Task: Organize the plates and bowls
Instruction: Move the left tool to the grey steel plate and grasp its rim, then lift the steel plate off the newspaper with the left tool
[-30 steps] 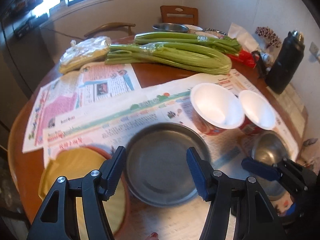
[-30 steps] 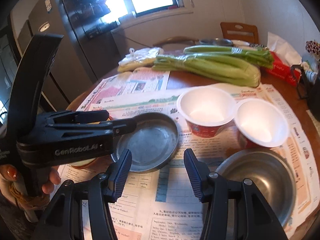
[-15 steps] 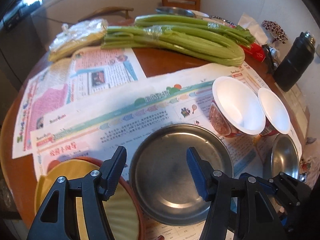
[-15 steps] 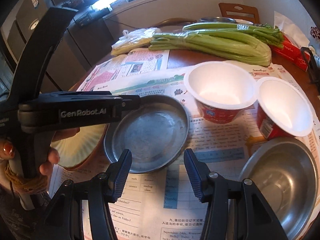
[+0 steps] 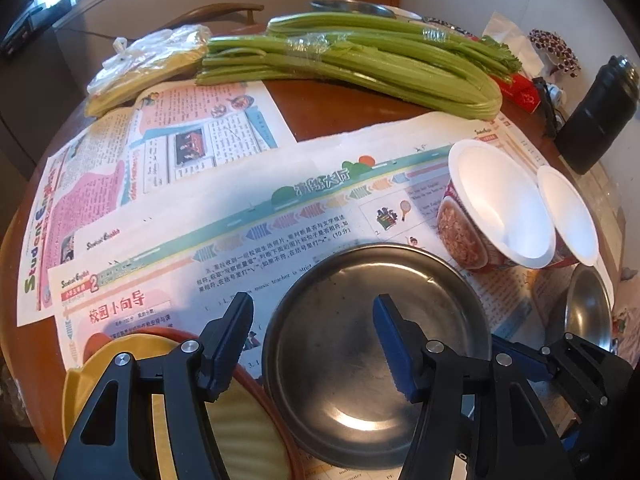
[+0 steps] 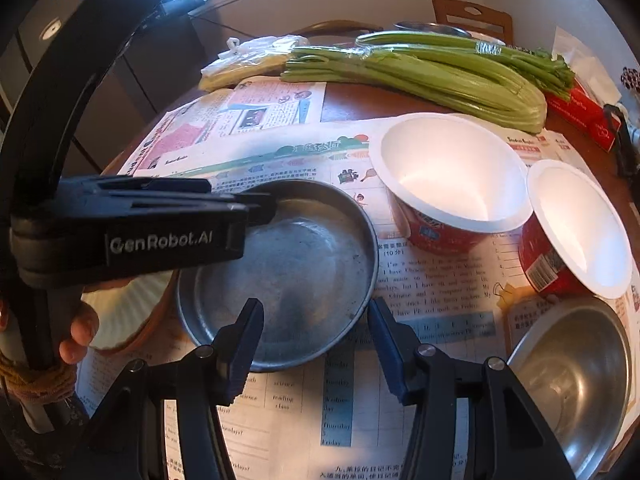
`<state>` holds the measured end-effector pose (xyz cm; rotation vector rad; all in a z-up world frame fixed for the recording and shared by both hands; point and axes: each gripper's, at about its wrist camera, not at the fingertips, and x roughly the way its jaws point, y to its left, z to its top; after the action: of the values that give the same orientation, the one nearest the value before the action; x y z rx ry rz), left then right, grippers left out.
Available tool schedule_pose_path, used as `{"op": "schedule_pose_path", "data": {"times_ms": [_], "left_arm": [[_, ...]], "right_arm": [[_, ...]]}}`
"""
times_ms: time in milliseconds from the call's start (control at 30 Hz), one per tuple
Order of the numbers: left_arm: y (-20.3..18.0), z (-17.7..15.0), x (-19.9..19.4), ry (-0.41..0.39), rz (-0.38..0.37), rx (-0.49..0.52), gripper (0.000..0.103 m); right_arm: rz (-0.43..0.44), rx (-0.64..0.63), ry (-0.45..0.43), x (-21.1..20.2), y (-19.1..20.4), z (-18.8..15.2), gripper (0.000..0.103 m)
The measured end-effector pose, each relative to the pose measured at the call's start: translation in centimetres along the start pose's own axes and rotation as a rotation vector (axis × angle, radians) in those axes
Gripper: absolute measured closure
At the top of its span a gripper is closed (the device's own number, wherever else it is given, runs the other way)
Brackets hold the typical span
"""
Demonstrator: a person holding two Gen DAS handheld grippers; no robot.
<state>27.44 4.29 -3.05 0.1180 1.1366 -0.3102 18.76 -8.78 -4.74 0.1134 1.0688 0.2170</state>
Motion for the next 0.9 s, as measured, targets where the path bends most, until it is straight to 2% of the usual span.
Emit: {"op": "schedule_pose_path", "data": {"times_ms": [200, 367, 533, 800, 900], "left_arm": [[-0.1, -0.1, 1.2, 0.022, -0.015, 0.004, 0.039], [-0.1, -0.3, 1.7, 0.034, 0.005, -0.005, 0.039], [-0.4, -0.3, 2.2, 0.033, 0.036, -0.005, 0.039], [-0.8, -0.7, 2.0, 0.026, 0.064, 0.002, 0.041], [-1.1, -0.8, 1.9, 0.034, 0.045, 0.001, 0.041]], "right_arm": [[-0.001, -0.002, 0.031, 1.1, -0.1, 0.1, 0.049], [-0.001, -0.005, 0.007, 1.4, -0.2, 0.0, 0.049], [-0.009, -0.014, -0.004, 1.5, -0.4, 0.3, 0.057], [-0.012, -0.003, -0.018, 1.3, -0.9, 0.5, 0.061], [-0.014, 0.003, -0.021, 1.2, -1.2, 0.5, 0.062]]}}
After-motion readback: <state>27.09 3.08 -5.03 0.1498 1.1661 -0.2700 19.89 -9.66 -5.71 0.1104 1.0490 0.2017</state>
